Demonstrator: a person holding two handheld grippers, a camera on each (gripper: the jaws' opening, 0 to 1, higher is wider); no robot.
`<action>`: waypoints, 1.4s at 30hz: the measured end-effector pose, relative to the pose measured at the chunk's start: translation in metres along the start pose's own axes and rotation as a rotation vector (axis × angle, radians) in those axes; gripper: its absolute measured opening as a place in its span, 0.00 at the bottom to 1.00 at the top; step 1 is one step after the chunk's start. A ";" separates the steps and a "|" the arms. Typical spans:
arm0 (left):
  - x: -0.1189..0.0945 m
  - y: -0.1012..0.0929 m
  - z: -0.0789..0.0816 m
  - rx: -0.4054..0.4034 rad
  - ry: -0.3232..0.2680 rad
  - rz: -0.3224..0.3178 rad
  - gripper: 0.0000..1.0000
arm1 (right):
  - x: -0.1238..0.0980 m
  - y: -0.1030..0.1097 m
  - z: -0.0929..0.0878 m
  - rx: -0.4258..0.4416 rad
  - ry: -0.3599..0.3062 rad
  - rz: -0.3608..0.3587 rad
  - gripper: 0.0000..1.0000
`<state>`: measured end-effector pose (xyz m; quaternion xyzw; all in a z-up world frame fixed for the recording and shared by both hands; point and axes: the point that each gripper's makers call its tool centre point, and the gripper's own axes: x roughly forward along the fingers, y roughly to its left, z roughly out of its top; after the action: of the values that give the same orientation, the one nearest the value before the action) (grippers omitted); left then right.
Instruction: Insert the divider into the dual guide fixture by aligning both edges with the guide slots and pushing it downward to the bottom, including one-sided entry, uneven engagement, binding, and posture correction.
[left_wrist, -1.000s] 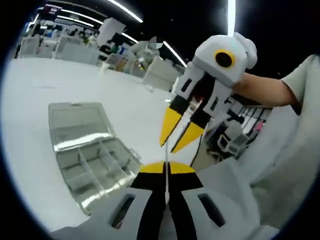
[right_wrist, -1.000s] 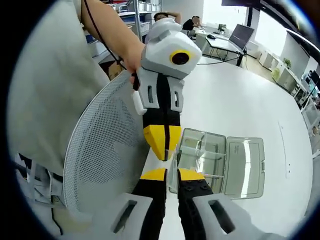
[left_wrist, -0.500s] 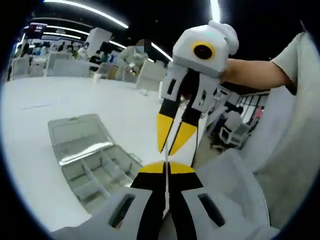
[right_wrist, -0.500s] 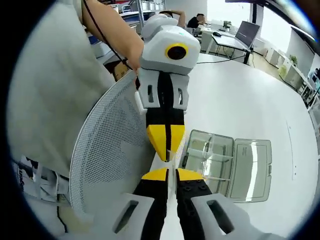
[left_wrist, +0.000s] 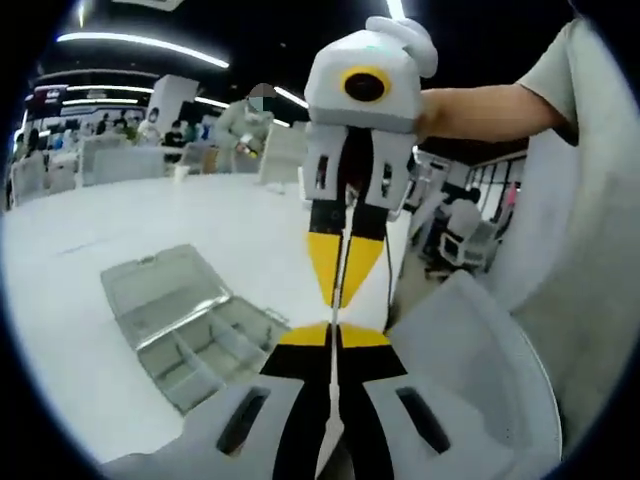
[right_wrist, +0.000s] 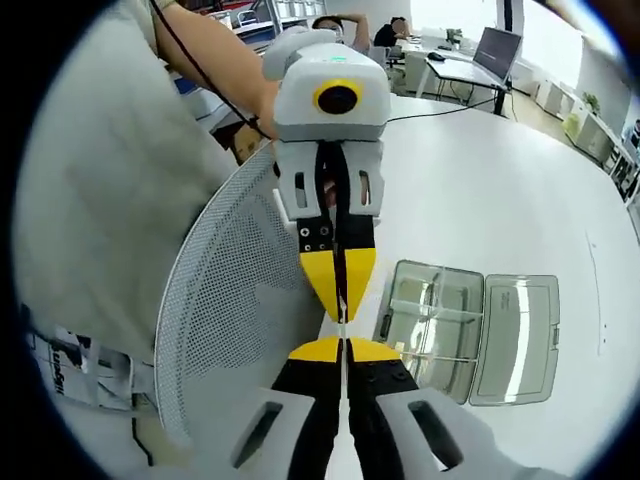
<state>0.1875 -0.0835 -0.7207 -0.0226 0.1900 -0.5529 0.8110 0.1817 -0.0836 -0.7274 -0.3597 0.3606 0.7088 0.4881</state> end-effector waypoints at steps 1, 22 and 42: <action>0.000 -0.001 0.000 0.004 0.002 -0.002 0.00 | 0.000 0.000 0.000 0.016 0.006 0.005 0.00; -0.003 0.014 -0.004 -0.083 0.010 0.040 0.08 | -0.001 -0.008 0.008 0.384 -0.010 0.043 0.00; -0.005 0.020 -0.009 -0.063 0.054 0.083 0.13 | 0.003 -0.019 0.017 0.525 -0.043 0.047 0.00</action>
<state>0.2009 -0.0695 -0.7330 -0.0254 0.2298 -0.5129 0.8267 0.1965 -0.0622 -0.7248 -0.1971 0.5302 0.6095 0.5555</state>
